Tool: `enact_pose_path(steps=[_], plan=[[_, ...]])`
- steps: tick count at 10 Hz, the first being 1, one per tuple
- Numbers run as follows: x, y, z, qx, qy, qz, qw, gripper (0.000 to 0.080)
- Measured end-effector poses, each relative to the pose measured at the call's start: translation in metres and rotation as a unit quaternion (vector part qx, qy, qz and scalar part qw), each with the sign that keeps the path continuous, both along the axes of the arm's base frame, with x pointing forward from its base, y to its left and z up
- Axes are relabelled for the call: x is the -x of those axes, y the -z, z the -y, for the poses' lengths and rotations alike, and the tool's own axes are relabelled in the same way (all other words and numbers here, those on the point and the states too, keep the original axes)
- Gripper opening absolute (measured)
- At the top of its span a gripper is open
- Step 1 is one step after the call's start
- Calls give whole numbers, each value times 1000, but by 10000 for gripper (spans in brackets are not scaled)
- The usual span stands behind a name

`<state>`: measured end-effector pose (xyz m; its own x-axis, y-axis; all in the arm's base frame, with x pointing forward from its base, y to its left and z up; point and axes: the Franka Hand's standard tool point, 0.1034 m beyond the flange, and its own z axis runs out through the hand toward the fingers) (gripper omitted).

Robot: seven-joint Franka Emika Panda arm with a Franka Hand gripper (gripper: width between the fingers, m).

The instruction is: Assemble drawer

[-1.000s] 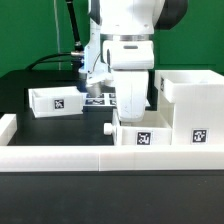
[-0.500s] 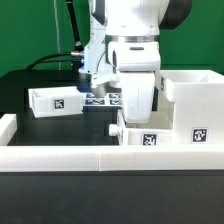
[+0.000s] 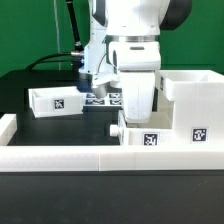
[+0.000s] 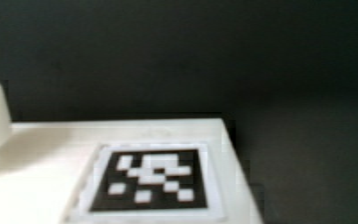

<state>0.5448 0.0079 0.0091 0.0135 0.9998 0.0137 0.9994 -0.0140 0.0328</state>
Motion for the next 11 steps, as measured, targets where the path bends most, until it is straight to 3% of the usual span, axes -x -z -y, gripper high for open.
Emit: enact_pose_path(steps=[5, 11], plan=[[-2, 3, -3, 5, 8, -31, 999, 42], [-1, 3, -4, 4, 20, -25, 999, 42]])
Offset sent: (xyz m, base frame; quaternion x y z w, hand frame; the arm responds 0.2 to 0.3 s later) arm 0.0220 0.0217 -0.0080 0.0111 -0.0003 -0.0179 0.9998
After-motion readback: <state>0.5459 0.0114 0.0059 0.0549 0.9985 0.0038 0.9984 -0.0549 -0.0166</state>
